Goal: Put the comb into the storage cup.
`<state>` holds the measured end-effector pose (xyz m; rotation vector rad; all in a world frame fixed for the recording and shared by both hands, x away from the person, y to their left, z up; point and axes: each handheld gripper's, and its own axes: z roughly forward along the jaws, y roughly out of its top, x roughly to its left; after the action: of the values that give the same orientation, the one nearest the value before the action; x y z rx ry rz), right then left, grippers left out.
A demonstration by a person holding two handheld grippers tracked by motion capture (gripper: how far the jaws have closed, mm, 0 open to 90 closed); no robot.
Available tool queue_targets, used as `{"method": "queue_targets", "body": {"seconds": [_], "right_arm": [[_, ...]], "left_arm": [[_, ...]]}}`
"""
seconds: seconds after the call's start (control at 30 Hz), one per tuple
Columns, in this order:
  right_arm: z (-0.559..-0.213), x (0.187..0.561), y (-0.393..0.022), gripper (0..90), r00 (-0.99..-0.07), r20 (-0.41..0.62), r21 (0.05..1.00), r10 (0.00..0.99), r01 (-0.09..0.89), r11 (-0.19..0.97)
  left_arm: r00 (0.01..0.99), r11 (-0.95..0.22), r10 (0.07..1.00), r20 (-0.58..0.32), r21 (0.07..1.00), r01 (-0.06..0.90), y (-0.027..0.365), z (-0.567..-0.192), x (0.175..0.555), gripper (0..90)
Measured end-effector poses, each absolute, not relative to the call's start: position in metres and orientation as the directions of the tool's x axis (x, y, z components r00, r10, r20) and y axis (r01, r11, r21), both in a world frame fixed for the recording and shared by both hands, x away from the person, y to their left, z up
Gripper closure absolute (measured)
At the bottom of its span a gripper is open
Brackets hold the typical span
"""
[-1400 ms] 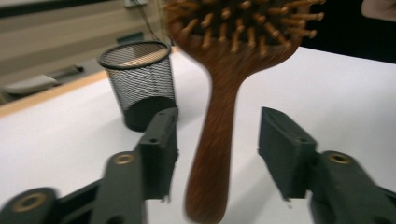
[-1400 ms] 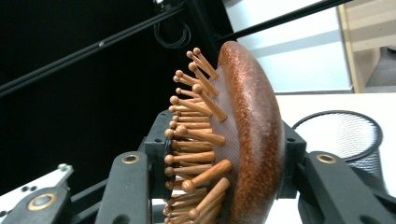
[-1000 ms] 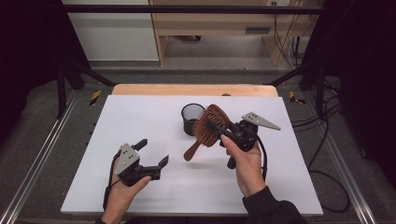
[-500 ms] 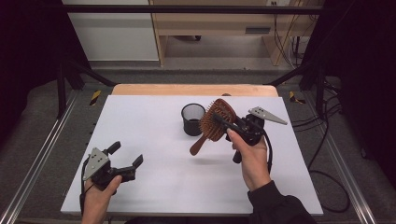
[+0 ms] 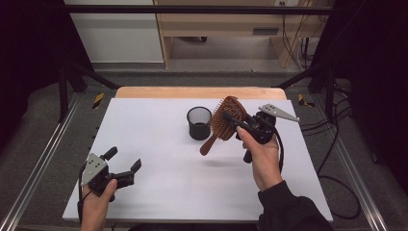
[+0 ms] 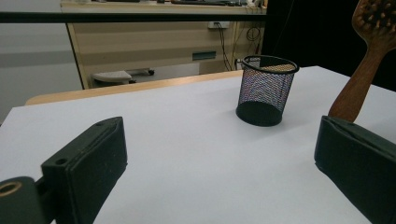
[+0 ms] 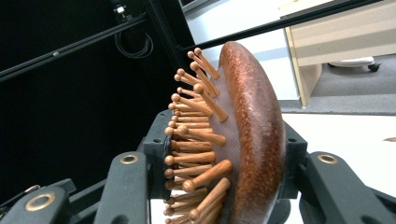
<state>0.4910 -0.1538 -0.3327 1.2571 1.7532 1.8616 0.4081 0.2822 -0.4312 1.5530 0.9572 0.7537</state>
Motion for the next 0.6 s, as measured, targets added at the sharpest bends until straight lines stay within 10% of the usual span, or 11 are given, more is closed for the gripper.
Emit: {"method": "queue_targets", "body": {"seconds": [0.6], "right_arm": [[-0.296, 0.511, -0.164, 51.9, -0.568, 0.387, 0.918, 0.727, 0.31, -0.246]], "left_arm": [[0.453, -0.056, 0.891, -0.033, 0.982, 0.181, 0.288, -0.432, 0.408, 3.0]]}}
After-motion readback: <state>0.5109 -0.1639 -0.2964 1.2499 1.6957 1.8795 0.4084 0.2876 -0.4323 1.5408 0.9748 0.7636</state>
